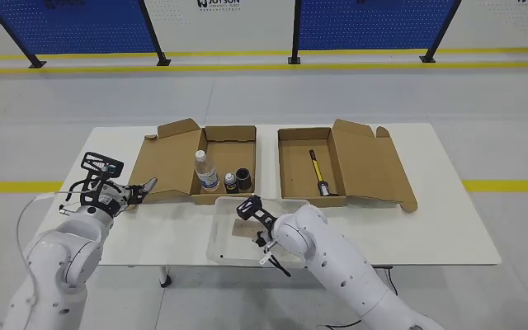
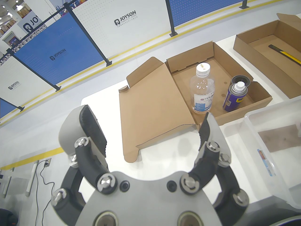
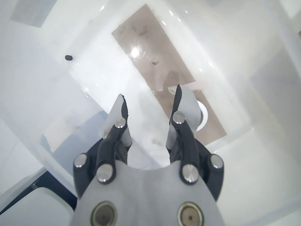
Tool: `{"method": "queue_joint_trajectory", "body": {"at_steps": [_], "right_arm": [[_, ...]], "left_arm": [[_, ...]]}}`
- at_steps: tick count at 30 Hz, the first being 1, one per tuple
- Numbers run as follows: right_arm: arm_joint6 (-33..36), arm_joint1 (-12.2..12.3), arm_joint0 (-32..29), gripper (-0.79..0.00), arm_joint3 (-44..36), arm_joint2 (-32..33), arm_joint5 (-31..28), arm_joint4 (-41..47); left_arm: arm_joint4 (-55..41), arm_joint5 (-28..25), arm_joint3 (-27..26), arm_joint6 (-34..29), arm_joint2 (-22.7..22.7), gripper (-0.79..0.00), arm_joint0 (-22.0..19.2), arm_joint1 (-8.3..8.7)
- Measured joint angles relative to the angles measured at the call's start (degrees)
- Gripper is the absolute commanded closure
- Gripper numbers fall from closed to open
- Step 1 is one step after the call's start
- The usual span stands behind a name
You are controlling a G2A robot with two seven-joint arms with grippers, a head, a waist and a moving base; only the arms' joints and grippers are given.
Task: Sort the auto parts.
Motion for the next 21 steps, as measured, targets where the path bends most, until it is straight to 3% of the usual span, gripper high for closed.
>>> {"method": "queue_joint_trajectory", "body": {"at_steps": [21], "right_arm": [[0.98, 0.43, 1.35, -0.369, 3.05, 1.50, 1.41, -7.03]], "left_arm": [[0.00, 0.00, 0.00, 0.00, 0.00, -0.785, 0.00, 0.00]]}}
